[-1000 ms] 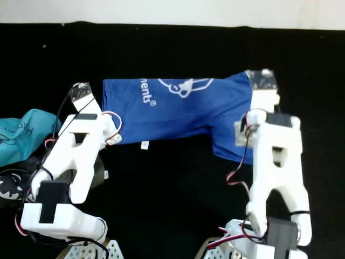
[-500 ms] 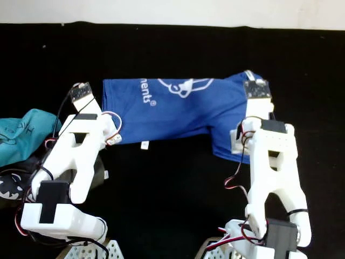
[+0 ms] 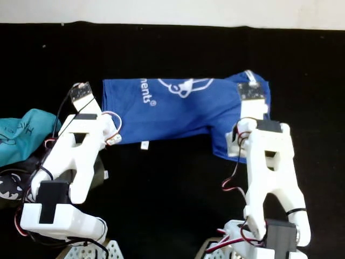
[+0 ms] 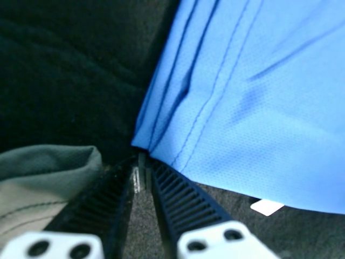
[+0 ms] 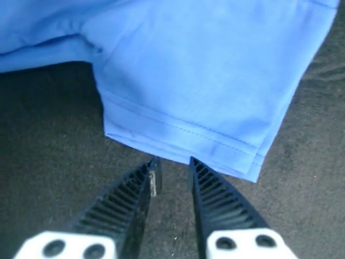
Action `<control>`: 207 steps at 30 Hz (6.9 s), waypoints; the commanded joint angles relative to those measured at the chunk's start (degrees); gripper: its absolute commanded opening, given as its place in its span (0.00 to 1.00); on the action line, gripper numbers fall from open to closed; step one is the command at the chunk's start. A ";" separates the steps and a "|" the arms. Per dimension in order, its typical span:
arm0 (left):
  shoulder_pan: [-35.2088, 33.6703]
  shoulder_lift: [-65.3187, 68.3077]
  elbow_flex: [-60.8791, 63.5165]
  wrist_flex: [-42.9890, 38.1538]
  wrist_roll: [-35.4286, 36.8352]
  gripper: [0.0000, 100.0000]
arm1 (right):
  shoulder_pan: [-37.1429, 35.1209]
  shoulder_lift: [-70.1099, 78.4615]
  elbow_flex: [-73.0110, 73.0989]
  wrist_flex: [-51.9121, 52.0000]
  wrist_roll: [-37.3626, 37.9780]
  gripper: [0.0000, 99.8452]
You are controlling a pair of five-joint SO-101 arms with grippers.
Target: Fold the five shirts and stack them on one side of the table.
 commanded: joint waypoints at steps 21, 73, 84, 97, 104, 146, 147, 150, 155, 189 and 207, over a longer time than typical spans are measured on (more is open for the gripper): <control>-0.57 0.40 -0.04 -0.88 0.09 0.01 | 1.63 -2.59 10.33 -4.62 25.67 0.18; -0.57 0.40 -0.04 -0.88 0.00 0.01 | 4.79 17.45 0.75 -8.40 36.48 0.09; -0.57 0.40 -0.04 -0.97 0.00 0.01 | 4.88 17.54 0.84 -8.48 36.57 0.01; -0.57 0.40 -0.04 -0.97 0.00 0.01 | 12.70 17.10 -19.21 2.68 36.31 0.01; -0.57 0.40 -0.04 -0.97 0.00 0.01 | 10.59 17.63 -35.82 9.10 34.20 0.01; -0.57 0.40 0.04 -0.97 0.00 0.01 | -5.14 53.41 -76.97 27.12 8.70 0.01; -0.57 0.40 0.04 -0.97 0.00 0.01 | -5.67 53.41 -76.35 25.10 8.70 0.01; -0.57 0.40 0.04 -0.97 0.00 0.01 | -7.60 53.41 -73.36 19.03 8.70 0.01; -0.57 -0.22 -0.22 -0.70 0.00 0.01 | -10.24 53.32 -68.70 11.65 8.70 0.01; -3.56 33.45 -54.81 28.92 0.00 0.19 | -1.71 -18.95 -34.59 40.04 12.57 0.01; -11.21 33.45 -65.54 41.05 -5.27 0.01 | 15.08 -38.73 9.71 18.42 12.84 0.01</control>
